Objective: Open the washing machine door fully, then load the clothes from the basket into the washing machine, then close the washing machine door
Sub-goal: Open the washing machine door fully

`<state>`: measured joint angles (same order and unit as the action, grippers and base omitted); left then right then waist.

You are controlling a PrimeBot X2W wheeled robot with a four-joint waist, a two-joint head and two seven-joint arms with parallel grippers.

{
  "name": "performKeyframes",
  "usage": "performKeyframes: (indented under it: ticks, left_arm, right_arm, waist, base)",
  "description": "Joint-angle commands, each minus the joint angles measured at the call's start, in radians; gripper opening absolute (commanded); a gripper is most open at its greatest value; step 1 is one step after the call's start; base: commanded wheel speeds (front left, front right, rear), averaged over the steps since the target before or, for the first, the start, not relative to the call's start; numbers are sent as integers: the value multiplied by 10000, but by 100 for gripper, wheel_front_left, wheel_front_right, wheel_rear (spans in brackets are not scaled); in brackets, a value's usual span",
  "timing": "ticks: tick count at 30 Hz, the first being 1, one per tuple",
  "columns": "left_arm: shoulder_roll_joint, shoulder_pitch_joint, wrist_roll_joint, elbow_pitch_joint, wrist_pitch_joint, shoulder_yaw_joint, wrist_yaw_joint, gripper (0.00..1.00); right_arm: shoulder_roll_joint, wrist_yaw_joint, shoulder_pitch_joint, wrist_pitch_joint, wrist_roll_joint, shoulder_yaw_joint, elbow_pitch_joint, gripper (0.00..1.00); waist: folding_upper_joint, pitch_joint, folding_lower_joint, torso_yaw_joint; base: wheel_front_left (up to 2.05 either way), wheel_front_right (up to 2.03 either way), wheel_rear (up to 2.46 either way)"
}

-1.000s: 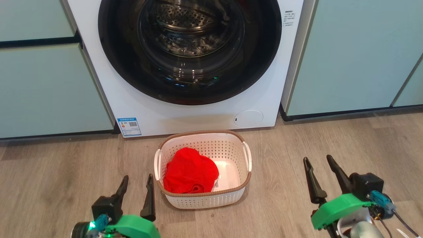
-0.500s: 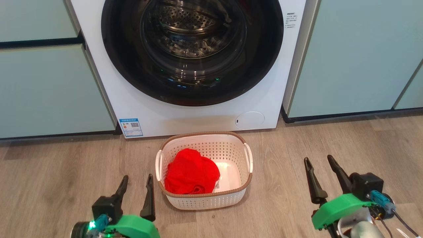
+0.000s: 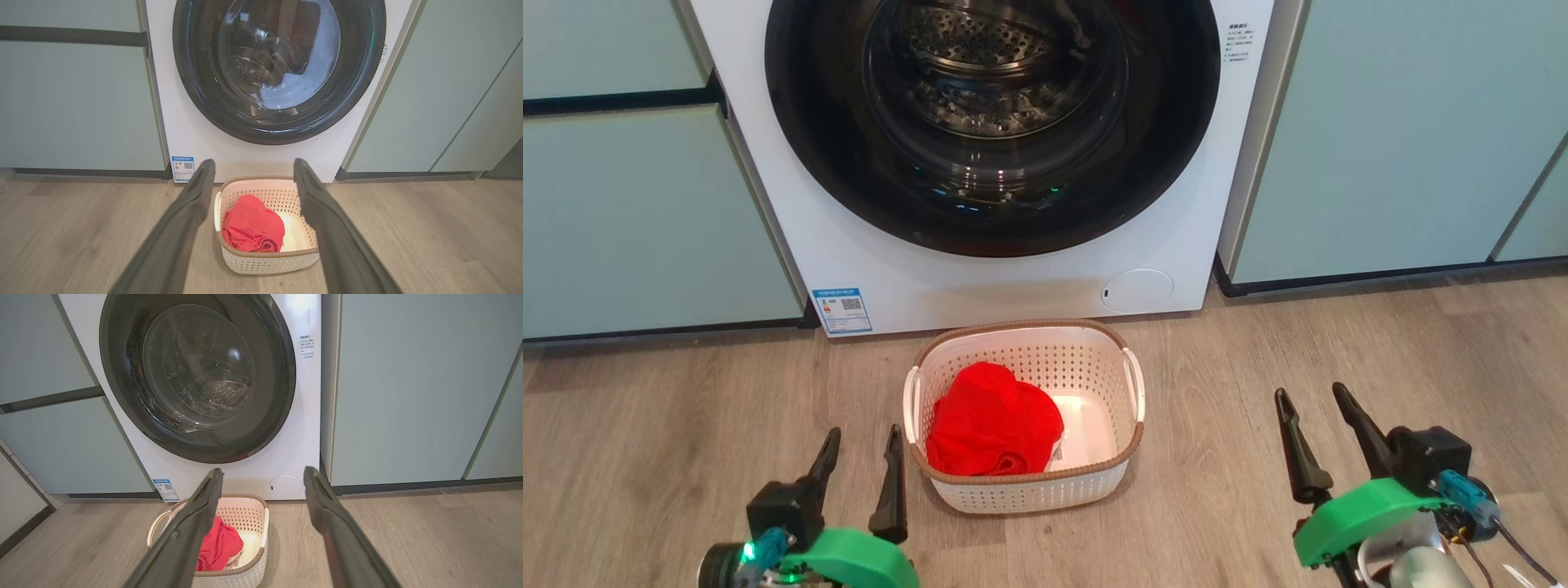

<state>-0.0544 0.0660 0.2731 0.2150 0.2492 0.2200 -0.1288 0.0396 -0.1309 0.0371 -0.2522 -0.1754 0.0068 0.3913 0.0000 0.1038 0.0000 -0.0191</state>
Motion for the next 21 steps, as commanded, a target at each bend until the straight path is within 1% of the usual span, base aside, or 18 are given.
performKeyframes:
  ticks: [1, 5, 10, 21]
  left_arm:
    - [41, -415, 19, -432, 126, -412, 39, 100]
    - [41, -404, -16, -537, 126, -439, 49, 100]
    - [41, -422, -12, -510, 126, -432, 66, 100]
    - [41, -438, 34, -534, 126, -438, 59, 100]
  right_arm:
    - [106, 2, 638, -91, 92, 242, -296, 100]
    - [106, 2, 636, -92, 94, 233, -308, 100]
    - [106, 2, 651, -93, 93, 201, -298, 100]
    - [106, 2, 663, -94, 131, 172, -328, 100]
  waist:
    - [0, -21, 0, -17]
    - [0, -71, 0, -50]
    - [0, -128, 0, -79]
    - [0, -171, 0, -179]
  base:
    - [0, 0, 0]
    - [39, 39, -77]
    - [74, 74, -148]
    - [118, 118, -236]
